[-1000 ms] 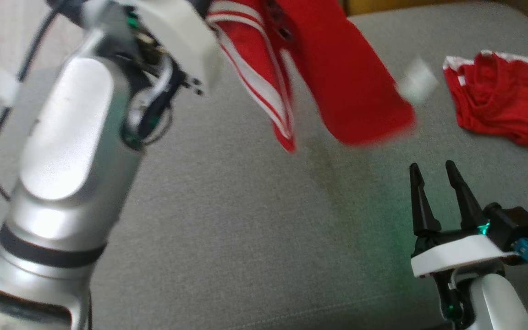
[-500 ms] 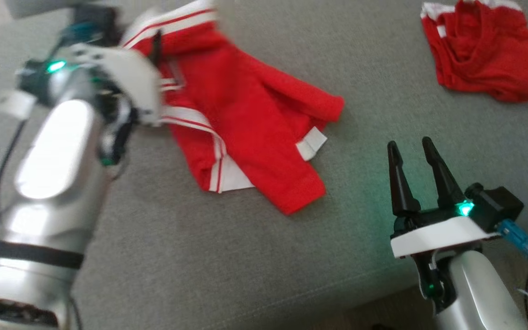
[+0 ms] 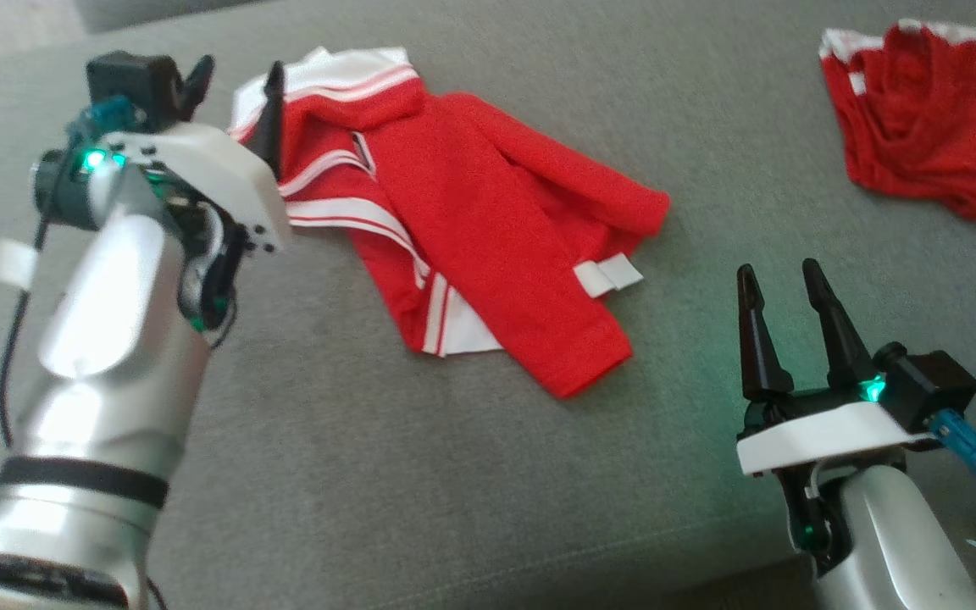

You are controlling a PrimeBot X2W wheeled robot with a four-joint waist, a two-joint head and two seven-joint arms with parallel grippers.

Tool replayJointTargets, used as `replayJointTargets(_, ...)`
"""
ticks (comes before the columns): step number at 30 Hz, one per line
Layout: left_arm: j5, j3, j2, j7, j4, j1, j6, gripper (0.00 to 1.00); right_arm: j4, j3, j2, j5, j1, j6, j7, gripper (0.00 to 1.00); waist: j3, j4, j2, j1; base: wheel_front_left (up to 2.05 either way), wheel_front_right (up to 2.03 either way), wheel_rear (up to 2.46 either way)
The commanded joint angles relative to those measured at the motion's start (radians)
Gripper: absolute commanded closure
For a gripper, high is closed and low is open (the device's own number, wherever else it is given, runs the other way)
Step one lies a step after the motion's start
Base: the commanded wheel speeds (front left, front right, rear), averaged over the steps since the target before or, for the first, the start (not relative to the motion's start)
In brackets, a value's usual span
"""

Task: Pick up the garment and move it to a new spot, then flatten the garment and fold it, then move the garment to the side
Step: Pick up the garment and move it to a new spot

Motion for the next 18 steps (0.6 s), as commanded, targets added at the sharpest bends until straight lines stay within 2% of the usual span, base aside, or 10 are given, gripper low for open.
replayJointTargets(1,-0.011,0.035,0.023,-0.025,-0.045,-0.002,-0.005,0.0,-0.027,0.015,-0.004,-0.011,-0.003,-0.001,-0.009,0.0,-0.048,0.044,0.0,0.0,0.0,0.0,0.0)
replayJointTargets(5,-0.036,0.044,0.002,-0.083,-0.098,0.082,0.005,0.0,-0.033,0.005,-0.004,-0.031,0.019,-0.001,0.006,0.0,-0.106,0.084,0.0,0.0,0.0,0.0,0.0)
replayJointTargets(9,-0.065,0.065,-0.011,-0.137,-0.184,0.205,0.032,0.0,-0.049,-0.01,-0.004,-0.05,0.05,-0.001,0.031,0.0,-0.161,0.119,0.0,0.0,0.0,0.0,0.0)
replayJointTargets(18,-0.083,0.089,-0.012,-0.192,-0.446,0.539,0.128,0.0,-0.108,-0.034,-0.004,-0.08,0.131,-0.001,0.089,0.0,-0.237,0.175,0.0,0.0,0.0,0.0,0.0)
